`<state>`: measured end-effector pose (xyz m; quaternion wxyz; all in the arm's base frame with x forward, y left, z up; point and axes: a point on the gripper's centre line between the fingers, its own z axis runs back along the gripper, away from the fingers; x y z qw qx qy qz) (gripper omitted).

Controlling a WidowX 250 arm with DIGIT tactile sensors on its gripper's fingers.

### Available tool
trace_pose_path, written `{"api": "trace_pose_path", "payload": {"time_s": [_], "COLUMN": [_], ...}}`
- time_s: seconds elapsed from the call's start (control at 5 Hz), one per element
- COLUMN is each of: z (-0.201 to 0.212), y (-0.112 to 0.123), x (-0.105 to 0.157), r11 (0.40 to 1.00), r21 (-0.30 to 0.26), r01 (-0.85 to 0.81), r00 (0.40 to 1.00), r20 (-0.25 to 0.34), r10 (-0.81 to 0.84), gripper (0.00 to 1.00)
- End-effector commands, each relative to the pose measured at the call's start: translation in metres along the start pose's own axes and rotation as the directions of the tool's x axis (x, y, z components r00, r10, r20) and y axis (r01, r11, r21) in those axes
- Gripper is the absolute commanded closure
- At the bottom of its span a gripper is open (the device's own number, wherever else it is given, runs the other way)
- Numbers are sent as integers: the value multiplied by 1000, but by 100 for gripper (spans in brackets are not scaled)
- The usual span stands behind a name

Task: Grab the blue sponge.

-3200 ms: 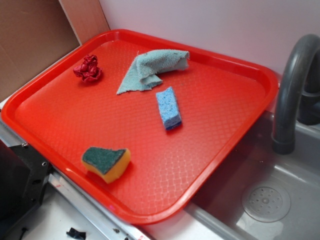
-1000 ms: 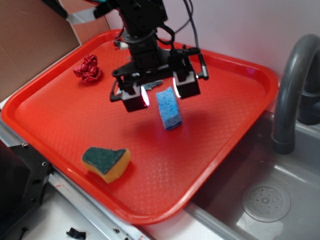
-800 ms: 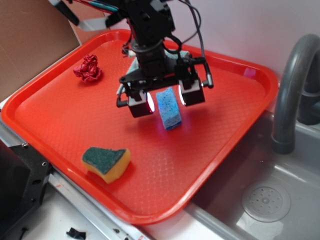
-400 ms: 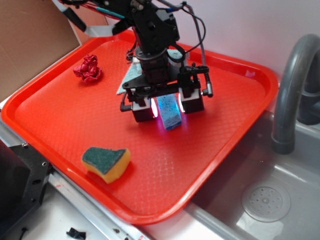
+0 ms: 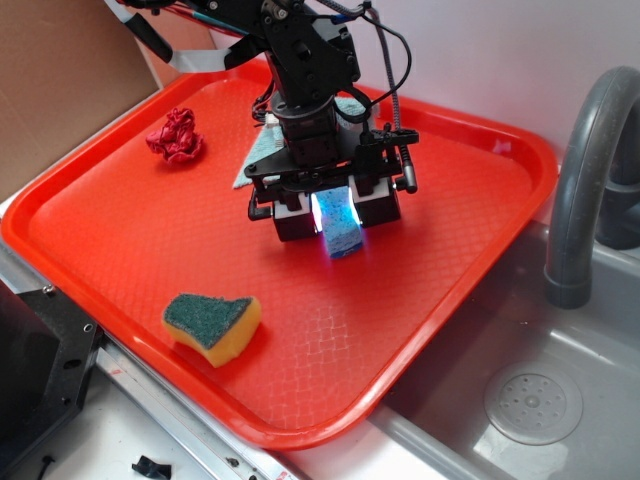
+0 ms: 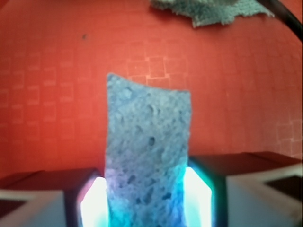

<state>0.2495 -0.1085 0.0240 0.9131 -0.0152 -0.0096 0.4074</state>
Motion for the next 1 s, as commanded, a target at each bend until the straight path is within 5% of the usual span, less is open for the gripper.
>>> {"api": "trace_pose_path", "payload": {"time_s": [0.0,0.4,0.6,0.8], "z": [82,173,203,197], "y": [7,39,60,65], "x": [2,-4,-2,2], "r11": [943,817,806,817], "r21": [-34,-129,-184,-273], "r01": [331,562,562,508], "r00": [943,827,827,859], "r20": [-8,95,126,90], "r10": [-332,-554,-548,-504], "gripper": [100,100,100,100]}}
